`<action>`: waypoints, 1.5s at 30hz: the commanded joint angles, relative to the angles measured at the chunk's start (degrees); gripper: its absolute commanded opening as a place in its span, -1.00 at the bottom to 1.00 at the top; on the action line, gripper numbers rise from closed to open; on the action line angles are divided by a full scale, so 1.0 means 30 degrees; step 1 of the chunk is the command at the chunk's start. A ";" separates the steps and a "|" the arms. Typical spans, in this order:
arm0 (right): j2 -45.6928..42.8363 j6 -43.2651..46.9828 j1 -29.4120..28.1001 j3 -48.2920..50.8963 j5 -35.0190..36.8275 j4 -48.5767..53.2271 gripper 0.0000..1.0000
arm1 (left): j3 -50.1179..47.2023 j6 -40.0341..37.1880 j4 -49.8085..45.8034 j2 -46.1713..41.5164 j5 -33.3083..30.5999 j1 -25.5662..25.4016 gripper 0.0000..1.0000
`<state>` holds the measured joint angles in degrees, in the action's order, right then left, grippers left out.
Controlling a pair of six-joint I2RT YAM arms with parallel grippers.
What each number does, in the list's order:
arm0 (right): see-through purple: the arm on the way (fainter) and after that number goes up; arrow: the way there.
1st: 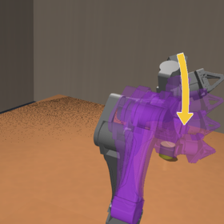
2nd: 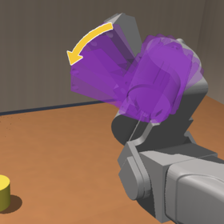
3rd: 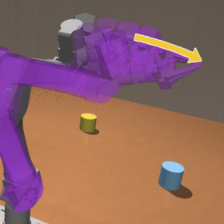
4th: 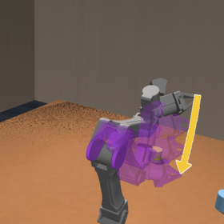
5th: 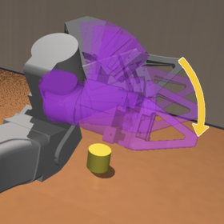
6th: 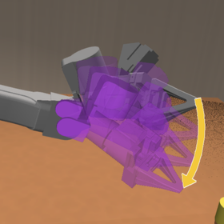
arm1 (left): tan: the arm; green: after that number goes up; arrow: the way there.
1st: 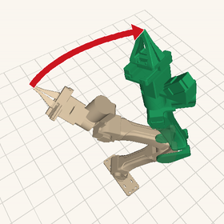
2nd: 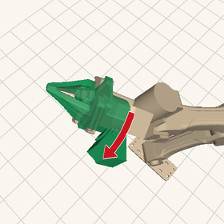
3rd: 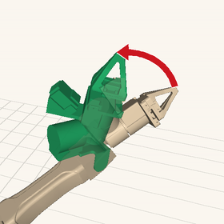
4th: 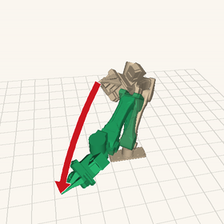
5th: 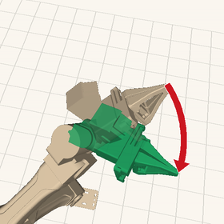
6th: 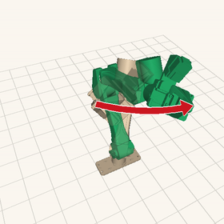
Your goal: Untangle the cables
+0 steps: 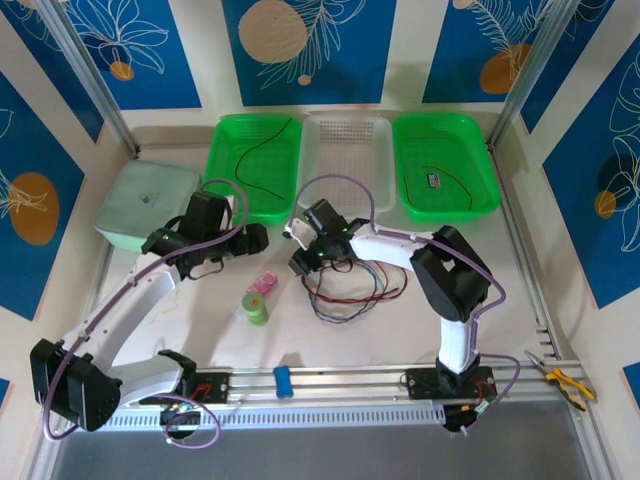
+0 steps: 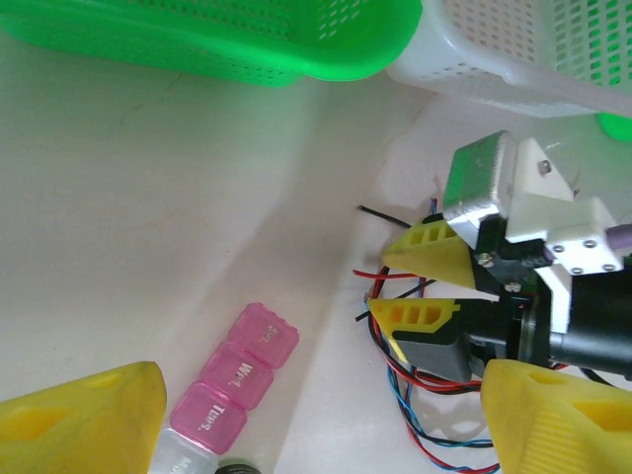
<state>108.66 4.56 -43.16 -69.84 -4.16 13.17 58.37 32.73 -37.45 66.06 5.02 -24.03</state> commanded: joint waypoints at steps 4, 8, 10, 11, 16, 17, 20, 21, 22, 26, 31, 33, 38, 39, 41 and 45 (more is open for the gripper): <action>0.0975 0.0409 -0.0263 -0.0738 -0.0127 0.1189 -0.22 | -0.0252 -0.0041 -0.0495 -0.0415 0.0693 0.0510 0.66; 0.1608 0.0434 -0.0285 -0.1197 0.0126 0.1567 -0.32 | -0.0159 -0.0087 -0.0436 -0.0259 0.0913 0.0515 0.66; 0.1893 0.0407 -0.0292 -0.1385 0.0156 0.1647 -0.34 | -0.0141 -0.0078 -0.0436 -0.0195 0.0993 0.0517 0.65; 0.1964 0.0408 -0.0316 -0.1418 0.0157 0.1646 -0.36 | -0.0130 -0.0080 -0.0451 -0.0166 0.0994 0.0514 0.65; 0.2089 0.0476 -0.0378 -0.1483 0.0388 0.1674 -0.51 | -0.0033 -0.0127 -0.0565 -0.0195 0.0994 0.0514 0.64; 0.2065 0.0502 -0.0409 -0.1451 0.0438 0.1677 -0.56 | -0.0004 -0.0144 -0.0607 -0.0217 0.0994 0.0540 0.64; 0.1902 0.0590 -0.0465 -0.1437 0.0660 0.1678 -0.68 | -0.0033 -0.0157 -0.0610 -0.0226 0.1008 0.0523 0.64; 0.1870 0.0589 -0.0468 -0.1453 0.0768 0.1768 -0.75 | -0.0034 -0.0129 -0.0612 -0.0224 0.1043 0.0540 0.64; 0.1812 0.0669 -0.0492 -0.1492 0.0694 0.1885 -0.80 | -0.0047 -0.0129 -0.0618 -0.0224 0.1074 0.0540 0.64; 0.1237 0.0798 -0.0556 -0.1392 0.0935 0.1914 -0.97 | 0.0011 -0.0129 -0.0582 -0.0311 0.1104 0.0538 0.62; -0.0018 0.0911 -0.0579 -0.0916 0.1388 0.1617 -1.00 | 0.0142 -0.0169 -0.0670 -0.0284 0.1165 0.0529 0.62; -0.0562 0.0884 -0.0559 -0.0784 0.1497 0.1645 -1.00 | 0.0204 -0.0161 -0.0700 -0.0246 0.1228 0.0530 0.62; -0.2576 0.0627 -0.0390 0.0018 0.2052 0.1399 -1.00 | 0.0449 -0.0158 -0.0740 -0.0279 0.1393 0.0540 0.62; -0.3173 0.0484 -0.0277 0.0176 0.2145 0.1339 -1.00 | 0.0491 -0.0191 -0.0758 -0.0283 0.1422 0.0525 0.62; -0.4377 0.0136 0.0038 0.0504 0.2267 0.1196 -1.00 | 0.0628 -0.0239 -0.0708 -0.0286 0.1519 0.0540 0.61; -0.7096 -0.0751 0.0835 0.0956 0.2051 0.0870 -1.00 | 0.1053 -0.0369 -0.0550 -0.0176 0.1833 0.0540 0.62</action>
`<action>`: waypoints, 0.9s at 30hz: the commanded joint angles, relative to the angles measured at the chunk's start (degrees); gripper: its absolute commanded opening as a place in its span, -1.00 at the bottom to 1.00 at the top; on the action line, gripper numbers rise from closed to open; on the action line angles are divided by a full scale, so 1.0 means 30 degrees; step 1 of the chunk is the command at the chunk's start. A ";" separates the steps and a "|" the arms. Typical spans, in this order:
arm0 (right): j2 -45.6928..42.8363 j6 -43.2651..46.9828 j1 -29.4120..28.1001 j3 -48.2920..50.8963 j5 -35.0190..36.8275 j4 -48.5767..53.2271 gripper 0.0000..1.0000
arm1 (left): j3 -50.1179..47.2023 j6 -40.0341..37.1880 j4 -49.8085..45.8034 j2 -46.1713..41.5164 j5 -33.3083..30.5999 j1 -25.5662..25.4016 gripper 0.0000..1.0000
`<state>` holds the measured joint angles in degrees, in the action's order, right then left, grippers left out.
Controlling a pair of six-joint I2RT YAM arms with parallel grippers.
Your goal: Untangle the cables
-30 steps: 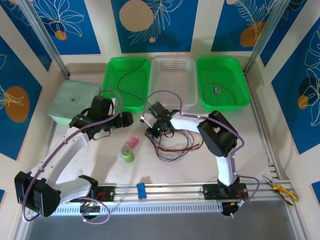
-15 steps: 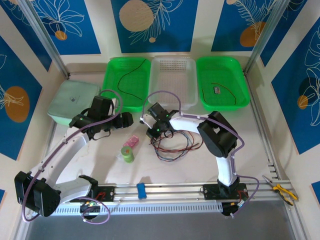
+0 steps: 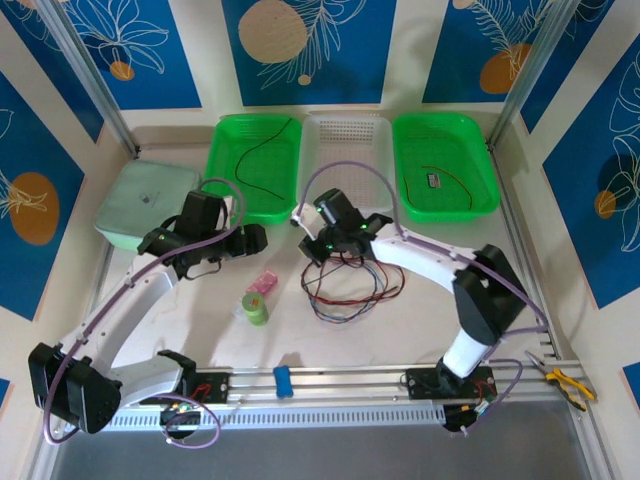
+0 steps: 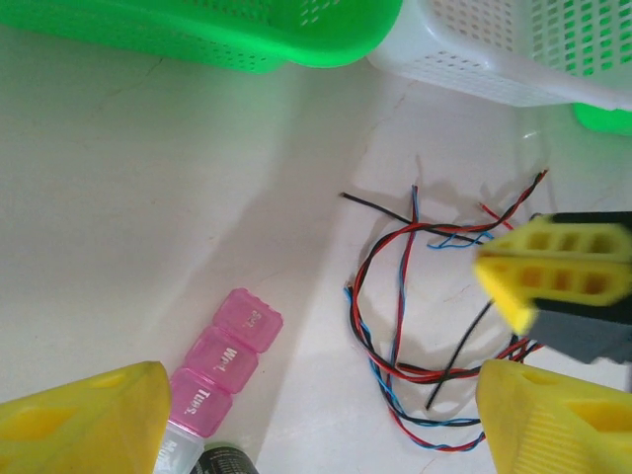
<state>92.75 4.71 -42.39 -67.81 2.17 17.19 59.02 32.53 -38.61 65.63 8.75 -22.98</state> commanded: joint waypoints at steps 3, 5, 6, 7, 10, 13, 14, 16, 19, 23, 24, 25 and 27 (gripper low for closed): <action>-0.3492 -0.1261 0.1262 0.0367 -0.0139 -0.0501 -1.00 | 0.1403 -0.0389 -0.0029 0.0179 0.0994 0.0155 0.62; -0.4433 -0.1470 0.1703 0.0282 0.0001 -0.0413 -1.00 | 0.1836 -0.0437 0.0109 0.0323 0.1258 0.0104 0.62; -0.4965 -0.1564 0.1970 0.0236 0.0035 -0.0398 -1.00 | 0.2079 -0.0466 0.0198 0.0375 0.1425 0.0060 0.62; -0.5410 -0.1648 0.2198 0.0179 0.0105 -0.0420 -1.00 | 0.2333 -0.0460 0.0241 0.0398 0.1525 0.0018 0.62; -0.6776 -0.1832 0.2961 -0.0073 0.0376 -0.0652 -1.00 | 0.3137 -0.0525 0.0441 0.0630 0.1790 -0.0281 0.62; -0.7894 -0.2003 0.3700 -0.0786 0.0562 -0.0779 -1.00 | 0.3767 -0.0784 0.0419 0.0994 0.1799 -0.0667 0.62; -0.8207 -0.2093 0.3934 -0.1135 0.0577 -0.0779 -1.00 | 0.3894 -0.0922 0.0462 0.1156 0.1777 -0.0829 0.62; -0.8680 -0.2167 0.4272 -0.1830 0.0477 -0.0680 -1.00 | 0.3882 -0.1135 0.0727 0.1387 0.1744 -0.1159 0.63; -0.9132 -0.2207 0.4589 -0.2829 0.0216 -0.0353 -1.00 | 0.3506 -0.1715 0.1635 0.1783 0.1647 -0.1929 0.63; -0.9342 -0.2430 0.4923 -0.3536 -0.0164 0.0127 -1.00 | 0.2728 -0.4292 0.3853 0.2801 0.1425 -0.3682 0.63; -0.9379 -0.2452 0.4960 -0.3578 -0.0212 0.0129 -1.00 | 0.2503 -0.5170 0.4479 0.3140 0.1227 -0.4229 0.63; -0.9435 -0.2449 0.4988 -0.3611 -0.0208 0.0079 -1.00 | 0.2313 -0.5863 0.5015 0.3413 0.1037 -0.4664 0.63; -0.9505 -0.2557 0.5062 -0.3748 -0.0198 -0.0130 -1.00 | 0.2151 -0.7027 0.6000 0.4221 0.0800 -0.5413 0.65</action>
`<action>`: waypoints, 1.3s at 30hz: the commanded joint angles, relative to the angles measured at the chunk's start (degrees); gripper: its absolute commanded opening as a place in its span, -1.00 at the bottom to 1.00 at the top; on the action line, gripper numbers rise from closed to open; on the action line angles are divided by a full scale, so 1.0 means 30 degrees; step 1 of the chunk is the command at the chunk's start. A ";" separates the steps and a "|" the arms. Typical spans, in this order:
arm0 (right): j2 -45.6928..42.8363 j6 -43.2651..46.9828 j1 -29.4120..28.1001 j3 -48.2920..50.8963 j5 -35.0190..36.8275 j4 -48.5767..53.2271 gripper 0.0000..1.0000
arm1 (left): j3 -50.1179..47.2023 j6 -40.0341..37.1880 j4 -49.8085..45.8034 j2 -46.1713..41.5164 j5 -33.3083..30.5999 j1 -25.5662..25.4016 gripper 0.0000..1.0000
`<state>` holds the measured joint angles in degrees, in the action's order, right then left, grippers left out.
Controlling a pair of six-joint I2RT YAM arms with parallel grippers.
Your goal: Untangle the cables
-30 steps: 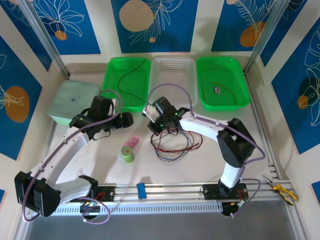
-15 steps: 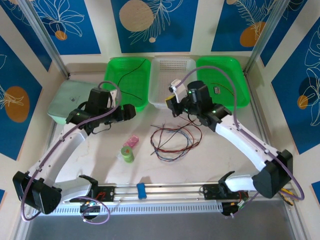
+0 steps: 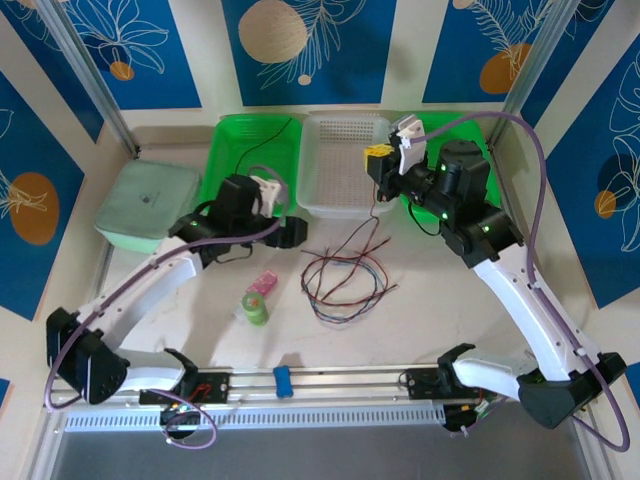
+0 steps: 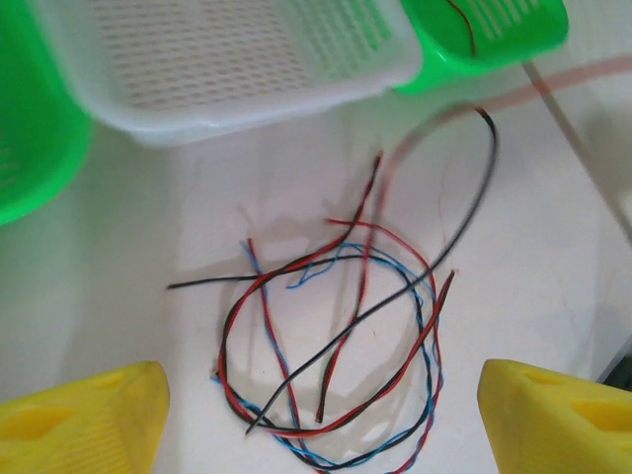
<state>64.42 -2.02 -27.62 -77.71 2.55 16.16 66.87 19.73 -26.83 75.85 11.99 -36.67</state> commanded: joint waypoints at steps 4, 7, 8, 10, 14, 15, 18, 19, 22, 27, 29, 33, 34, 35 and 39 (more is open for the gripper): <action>0.0062 -0.0554 0.0211 -0.1616 -0.0612 0.0505 -1.00 | 0.0622 -0.3672 0.2609 0.2895 -0.0061 -0.1855 0.67; 0.0132 -0.0499 0.0222 -0.2032 -0.0731 0.0699 -1.00 | 0.1928 -0.3788 0.2360 0.4602 -0.0110 -0.2463 0.67; 0.0106 -0.0447 0.0240 -0.2087 -0.0761 0.0728 -1.00 | 0.2456 -0.3651 0.2144 0.5169 -0.0071 -0.2699 0.68; 0.0050 -0.0425 0.0263 -0.2125 -0.0812 0.0793 -1.00 | 0.3251 -0.3290 0.2045 0.6101 0.0384 -0.3027 0.68; -0.0144 -0.0418 0.0371 -0.2132 -0.0848 0.0830 -1.00 | 0.4333 -0.2859 0.2181 0.7661 0.1570 -0.3662 0.58; -0.0203 -0.0368 0.0464 -0.2126 -0.0871 0.0909 -1.00 | 0.4571 -0.2699 0.2087 0.7990 0.1873 -0.3694 0.52; -0.0393 -0.0314 0.0914 -0.2214 -0.0986 0.1194 -1.00 | 0.5119 -0.1736 0.1775 0.8573 0.2759 -0.3709 0.38; -0.0459 -0.0389 0.1090 -0.2185 -0.1072 0.1230 -1.00 | 0.5131 -0.1415 0.1825 0.8601 0.2874 -0.3702 0.40; -0.0695 -0.0657 0.1654 -0.2046 -0.1454 0.1233 -1.00 | 0.4875 -0.0780 0.2250 0.8289 0.2947 -0.3702 0.59; -0.1080 -0.0813 0.2164 -0.1614 -0.1740 0.1291 -1.00 | 0.3757 -0.0433 0.2845 0.6926 0.2524 -0.3265 0.65; -0.1142 -0.0933 0.2360 -0.1540 -0.1921 0.1277 -1.00 | 0.3330 -0.0494 0.2962 0.6517 0.2677 -0.3043 0.65; -0.1055 -0.0959 0.2553 -0.1593 -0.2079 0.1292 -1.00 | 0.2542 -0.0640 0.3838 0.6045 0.3343 -0.2976 0.68; -0.1026 -0.0989 0.2598 -0.1648 -0.2108 0.1263 -1.00 | 0.2446 -0.0648 0.3918 0.5984 0.3625 -0.2950 0.69; -0.1025 -0.1018 0.2619 -0.1642 -0.2140 0.1263 -1.00 | 0.2385 -0.0581 0.4076 0.5960 0.3745 -0.2954 0.69; -0.1040 -0.1082 0.2756 -0.1664 -0.2167 0.1263 -1.00 | 0.2182 -0.0279 0.5517 0.6262 0.5682 -0.3449 0.67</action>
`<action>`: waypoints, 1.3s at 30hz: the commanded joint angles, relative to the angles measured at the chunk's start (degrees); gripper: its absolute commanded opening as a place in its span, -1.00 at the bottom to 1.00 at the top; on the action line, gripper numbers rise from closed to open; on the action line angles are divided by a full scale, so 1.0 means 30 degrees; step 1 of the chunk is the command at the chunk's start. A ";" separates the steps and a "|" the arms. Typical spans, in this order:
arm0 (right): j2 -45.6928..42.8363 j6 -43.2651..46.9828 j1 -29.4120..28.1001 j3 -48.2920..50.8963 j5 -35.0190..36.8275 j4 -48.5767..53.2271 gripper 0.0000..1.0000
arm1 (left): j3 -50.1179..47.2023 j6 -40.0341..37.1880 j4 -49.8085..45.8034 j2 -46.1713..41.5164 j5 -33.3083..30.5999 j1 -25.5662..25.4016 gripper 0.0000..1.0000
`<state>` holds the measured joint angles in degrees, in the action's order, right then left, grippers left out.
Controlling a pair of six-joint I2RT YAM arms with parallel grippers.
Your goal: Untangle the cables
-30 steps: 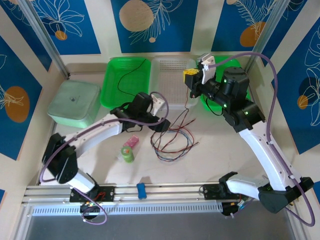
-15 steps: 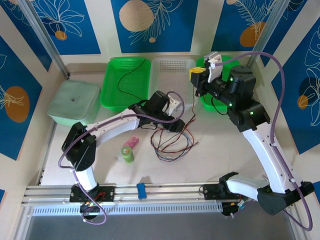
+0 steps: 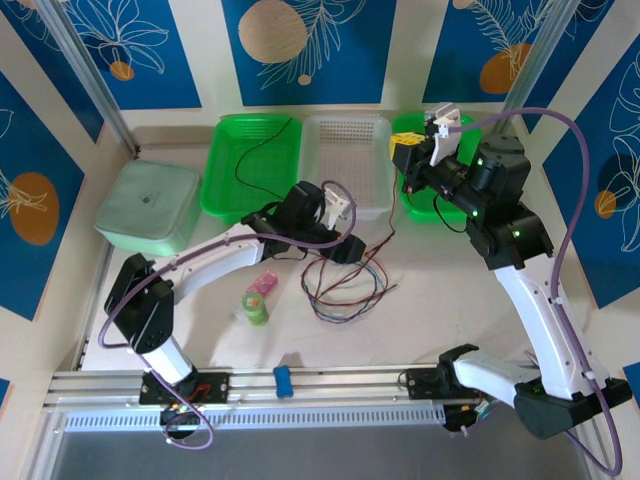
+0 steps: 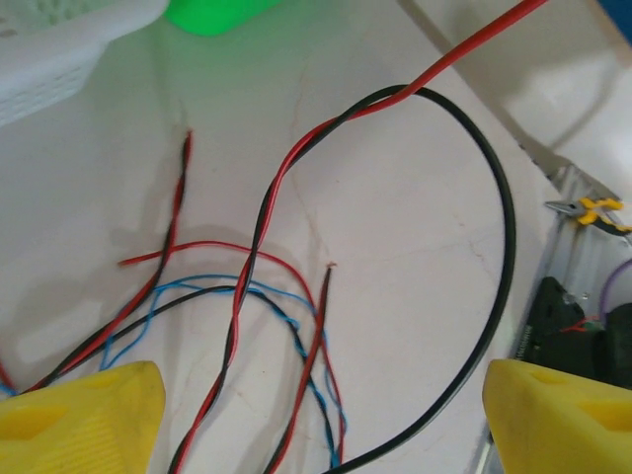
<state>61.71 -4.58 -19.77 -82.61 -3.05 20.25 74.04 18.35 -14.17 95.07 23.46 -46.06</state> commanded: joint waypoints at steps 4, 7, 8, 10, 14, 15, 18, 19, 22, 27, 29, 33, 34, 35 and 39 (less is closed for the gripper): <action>-0.0197 -0.0377 0.0262 0.0038 -0.0363 -0.0129 -1.00 | -0.0575 -0.1007 0.1739 0.0199 0.1849 -0.1235 0.67; -0.0210 -0.0438 0.0320 -0.0031 -0.0419 -0.0100 -1.00 | -0.0654 -0.0640 0.2035 0.0626 0.0935 -0.1527 0.60; -0.0213 -0.0466 0.0331 -0.0098 -0.0455 -0.0100 -1.00 | -0.0358 -0.0668 0.1631 0.0913 0.0613 -0.1571 0.52; -0.0186 -0.0466 0.0378 -0.0186 -0.0480 -0.0070 -1.00 | 0.0463 -0.0480 0.0367 0.1594 -0.0312 -0.1612 0.19; -0.0124 -0.0452 0.0545 -0.0469 -0.0551 0.0032 -1.00 | 0.1595 -0.0141 -0.0968 0.2542 -0.0745 -0.1652 -0.19; -0.0122 -0.0422 0.0578 -0.0523 -0.0561 0.0061 -1.00 | 0.1625 -0.0109 -0.0917 0.2559 -0.0690 -0.1683 -0.26; -0.0231 -0.0293 0.0697 -0.0618 -0.0338 0.0265 -1.00 | 0.2217 -0.0345 -0.1889 0.2293 -0.1491 -0.1698 -0.67; -0.0308 -0.0290 0.0708 -0.0605 -0.0110 0.0255 -1.00 | 0.2573 -0.0535 -0.2538 0.2128 -0.1836 -0.1702 -0.79; -0.0651 -0.0575 0.0738 -0.0546 0.1542 0.0197 -1.00 | 0.4174 -0.1380 -0.4968 0.1450 -0.2853 -0.1709 -1.00; -0.1305 -0.0378 0.0698 -0.0531 0.5255 -0.0181 -1.00 | 0.6865 -0.3078 -0.8589 0.0109 -0.5256 -0.1679 -1.00; -0.1530 0.0252 0.0728 -0.0400 0.6330 -0.0617 -1.00 | 0.7775 -0.3760 -0.9770 -0.0313 -0.6017 -0.1583 -1.00; -0.1821 0.2140 0.1061 -0.0049 0.7894 -0.2078 -1.00 | 0.9619 -0.4856 -1.2238 -0.0952 -0.7266 -0.1128 -1.00; -0.1841 0.2486 0.1210 -0.0071 0.8111 -0.2311 -1.00 | 1.0018 -0.5040 -1.2765 -0.1106 -0.7418 -0.0991 -1.00; -0.1859 0.2686 0.1454 -0.0144 0.8422 -0.2600 -1.00 | 1.0472 -0.5211 -1.3442 -0.1273 -0.7576 -0.0840 -1.00; -0.1881 0.2367 0.2674 -0.0607 0.9438 -0.3442 -1.00 | 1.1139 -0.5494 -1.5658 -0.2403 -0.8084 -0.0147 -1.00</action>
<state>56.47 0.89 -13.47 -82.61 19.86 14.13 105.84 4.32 -51.90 90.59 2.44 -48.03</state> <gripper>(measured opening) 0.050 0.060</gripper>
